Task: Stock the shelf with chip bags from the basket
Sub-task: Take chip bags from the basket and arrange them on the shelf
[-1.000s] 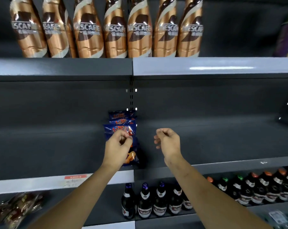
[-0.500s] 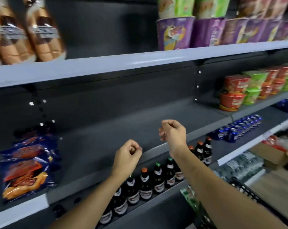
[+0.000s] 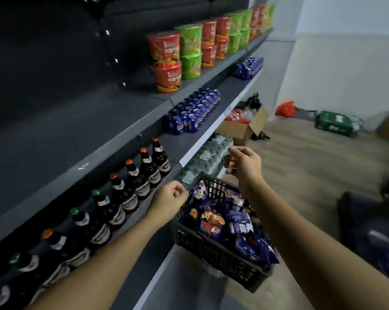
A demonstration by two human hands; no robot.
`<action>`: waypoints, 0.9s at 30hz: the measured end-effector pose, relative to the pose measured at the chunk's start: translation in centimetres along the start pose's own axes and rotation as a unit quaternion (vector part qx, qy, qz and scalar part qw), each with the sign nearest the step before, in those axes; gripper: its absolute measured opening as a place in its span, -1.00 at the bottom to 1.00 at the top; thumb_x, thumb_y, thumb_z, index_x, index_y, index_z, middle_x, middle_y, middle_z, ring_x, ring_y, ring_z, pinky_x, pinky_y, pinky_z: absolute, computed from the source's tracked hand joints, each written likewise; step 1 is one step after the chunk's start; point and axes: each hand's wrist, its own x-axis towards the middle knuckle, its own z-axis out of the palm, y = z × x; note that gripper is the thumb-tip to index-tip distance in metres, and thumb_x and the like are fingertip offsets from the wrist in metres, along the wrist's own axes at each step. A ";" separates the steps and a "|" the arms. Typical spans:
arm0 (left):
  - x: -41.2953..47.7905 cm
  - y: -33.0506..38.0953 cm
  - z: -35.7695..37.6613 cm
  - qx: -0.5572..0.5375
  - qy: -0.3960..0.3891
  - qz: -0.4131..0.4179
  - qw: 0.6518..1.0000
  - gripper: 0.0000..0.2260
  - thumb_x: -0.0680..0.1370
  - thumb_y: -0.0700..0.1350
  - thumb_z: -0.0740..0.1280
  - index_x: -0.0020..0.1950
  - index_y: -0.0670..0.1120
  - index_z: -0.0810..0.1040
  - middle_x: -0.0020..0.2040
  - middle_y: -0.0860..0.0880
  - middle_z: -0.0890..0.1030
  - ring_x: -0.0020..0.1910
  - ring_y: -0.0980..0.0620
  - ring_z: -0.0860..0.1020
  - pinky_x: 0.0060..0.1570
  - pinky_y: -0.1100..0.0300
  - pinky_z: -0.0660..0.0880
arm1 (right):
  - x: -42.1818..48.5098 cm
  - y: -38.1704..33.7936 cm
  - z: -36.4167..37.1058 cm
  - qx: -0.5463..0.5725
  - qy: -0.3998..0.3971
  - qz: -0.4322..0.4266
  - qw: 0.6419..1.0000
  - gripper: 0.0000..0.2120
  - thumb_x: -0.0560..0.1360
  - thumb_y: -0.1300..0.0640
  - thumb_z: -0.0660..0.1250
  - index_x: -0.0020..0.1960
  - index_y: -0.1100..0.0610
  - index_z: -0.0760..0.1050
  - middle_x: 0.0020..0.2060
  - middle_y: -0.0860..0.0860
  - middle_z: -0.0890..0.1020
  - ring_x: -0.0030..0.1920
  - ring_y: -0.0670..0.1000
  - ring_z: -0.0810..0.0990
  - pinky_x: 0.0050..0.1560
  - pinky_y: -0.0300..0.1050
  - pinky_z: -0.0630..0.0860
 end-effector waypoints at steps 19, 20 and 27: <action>17.1 -10.1 20.8 0.013 -0.311 -0.209 0.927 -0.87 0.57 -0.09 0.37 -0.16 -0.06 0.50 -0.29 -0.04 0.62 -0.42 0.01 0.53 -0.48 0.28 0.35 | 13.1 18.4 -12.7 0.012 0.210 0.258 0.943 -0.80 0.66 0.23 0.22 -0.15 0.09 0.39 -0.57 -0.12 0.44 -0.56 -0.13 0.39 -0.58 -0.28 0.31; 17.5 -10.6 21.8 0.009 -0.325 -0.218 0.920 -0.86 0.57 -0.09 0.36 -0.17 -0.06 0.49 -0.29 -0.03 0.61 -0.41 0.01 0.53 -0.48 0.28 0.35 | 13.5 19.7 -13.1 0.019 0.219 0.271 0.937 -0.80 0.65 0.23 0.22 -0.15 0.09 0.40 -0.57 -0.12 0.43 -0.54 -0.11 0.39 -0.58 -0.28 0.30; 18.0 -12.5 28.0 -0.009 -0.376 -0.288 0.881 -0.80 0.60 0.00 0.35 0.02 -0.15 0.52 -0.16 -0.12 0.61 -0.30 -0.03 0.56 -0.33 0.11 0.49 | 14.2 25.8 -16.5 0.041 0.311 0.331 0.890 -0.88 0.63 0.25 0.26 -0.06 0.09 0.49 -0.52 -0.08 0.48 -0.55 -0.11 0.41 -0.46 -0.20 0.31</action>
